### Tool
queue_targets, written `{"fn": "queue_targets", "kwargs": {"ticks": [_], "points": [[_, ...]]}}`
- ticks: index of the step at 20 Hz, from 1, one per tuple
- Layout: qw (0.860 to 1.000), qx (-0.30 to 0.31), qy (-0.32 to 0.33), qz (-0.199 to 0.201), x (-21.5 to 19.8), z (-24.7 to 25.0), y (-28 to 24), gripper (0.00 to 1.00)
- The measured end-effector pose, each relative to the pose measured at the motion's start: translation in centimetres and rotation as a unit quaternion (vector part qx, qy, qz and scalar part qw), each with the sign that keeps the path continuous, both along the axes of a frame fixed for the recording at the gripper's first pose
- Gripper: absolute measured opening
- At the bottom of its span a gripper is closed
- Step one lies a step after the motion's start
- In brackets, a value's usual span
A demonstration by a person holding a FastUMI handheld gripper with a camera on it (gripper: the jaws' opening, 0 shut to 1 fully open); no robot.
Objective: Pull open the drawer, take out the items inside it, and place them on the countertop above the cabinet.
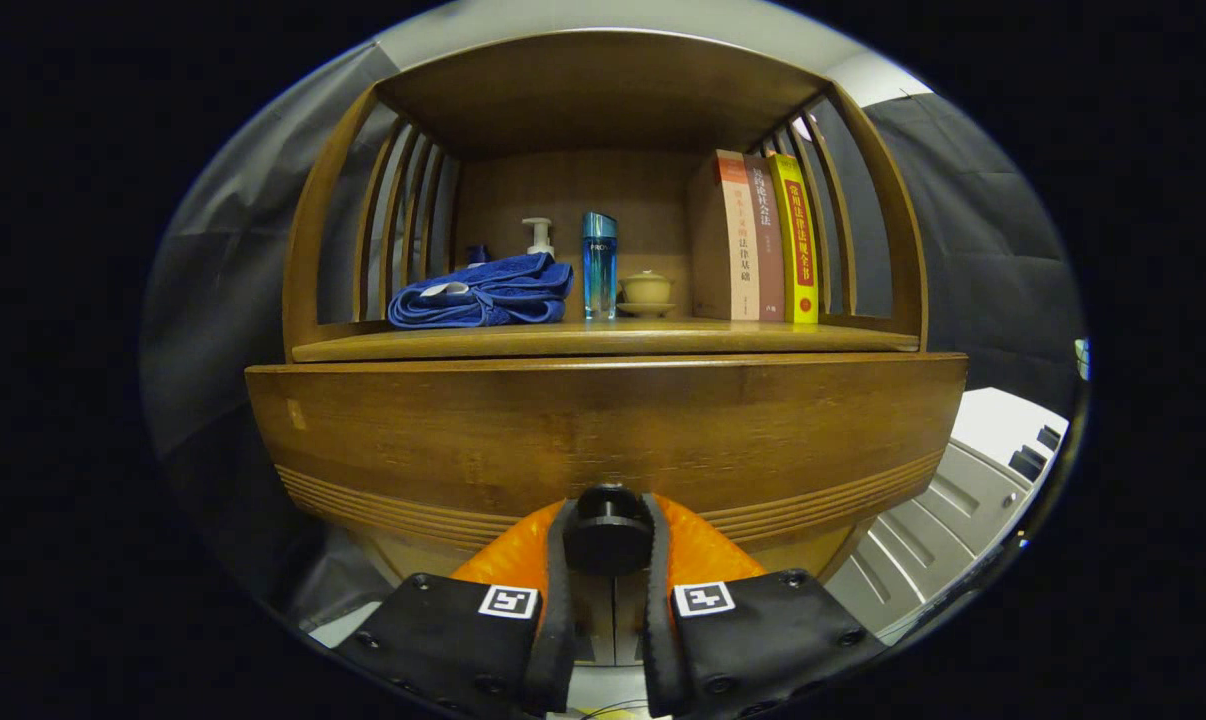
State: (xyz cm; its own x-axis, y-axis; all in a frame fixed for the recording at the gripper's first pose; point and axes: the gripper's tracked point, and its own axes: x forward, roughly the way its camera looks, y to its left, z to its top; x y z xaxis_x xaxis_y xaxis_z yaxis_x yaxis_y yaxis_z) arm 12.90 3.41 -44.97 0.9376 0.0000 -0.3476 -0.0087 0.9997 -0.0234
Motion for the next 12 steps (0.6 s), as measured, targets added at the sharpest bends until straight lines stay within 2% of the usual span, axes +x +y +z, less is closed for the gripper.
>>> {"fn": "queue_targets", "kwargs": {"ticks": [12], "points": [[0.999, 0.004, 0.031, 0.006, -7.2, 2.2, -0.2, 0.36]]}}
